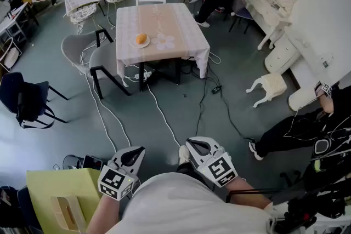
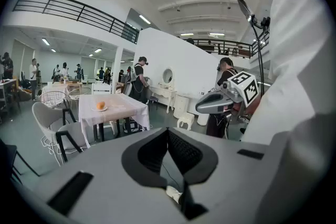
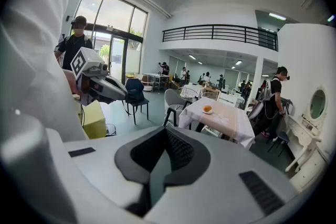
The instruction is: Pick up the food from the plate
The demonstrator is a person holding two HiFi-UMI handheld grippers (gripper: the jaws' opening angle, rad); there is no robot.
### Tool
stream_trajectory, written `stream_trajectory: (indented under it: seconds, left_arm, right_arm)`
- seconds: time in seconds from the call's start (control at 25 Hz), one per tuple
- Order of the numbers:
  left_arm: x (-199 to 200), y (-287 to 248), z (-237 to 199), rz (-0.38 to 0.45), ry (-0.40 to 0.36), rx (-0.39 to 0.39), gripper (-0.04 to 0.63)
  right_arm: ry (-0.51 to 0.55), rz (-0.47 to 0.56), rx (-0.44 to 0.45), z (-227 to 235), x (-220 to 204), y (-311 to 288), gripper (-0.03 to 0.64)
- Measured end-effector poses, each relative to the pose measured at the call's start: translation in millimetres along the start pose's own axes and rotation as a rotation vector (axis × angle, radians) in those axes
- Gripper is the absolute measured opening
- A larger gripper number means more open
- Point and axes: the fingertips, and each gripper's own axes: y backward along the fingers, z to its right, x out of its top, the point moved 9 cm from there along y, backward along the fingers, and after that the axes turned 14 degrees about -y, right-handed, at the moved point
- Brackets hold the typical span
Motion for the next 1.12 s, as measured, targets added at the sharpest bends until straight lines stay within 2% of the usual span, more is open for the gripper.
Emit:
stream_trajectory:
  seconds: [0.4, 0.6, 0.76, 0.92, 1.12]
  left_arm:
    - [-14.2, 3.9, -17.8, -0.007, 0.012, 0.007, 0.009]
    - [-21.7, -10.3, -36.8, -0.036, 0.045, 0.029, 0.009]
    - [-11.7, -49.6, -61.1, -0.054, 0.05, 0.038, 0.011]
    - [25.0, -106.2, -90.4, -0.057, 0.035, 0.056, 0.016]
    - [62.4, -185.2, -130.3, -0.052, 0.009, 0.066, 0.088]
  right_arm:
    - [0.004, -0.012, -0.001, -4.8, -0.6, -22.8, 0.012]
    - [-0.025, -0.016, 0.02, 17.3, 2.5, -44.5, 0.014]
    - [-0.002, -0.001, 0.036, 63.8, 18.4, -62.2, 0.039]
    - [-0.022, 0.004, 0.048, 129.2, 40.7, -75.8, 0.088]
    - [0.02, 0.014, 0.032, 205.8, 61.5, -81.6, 0.119]
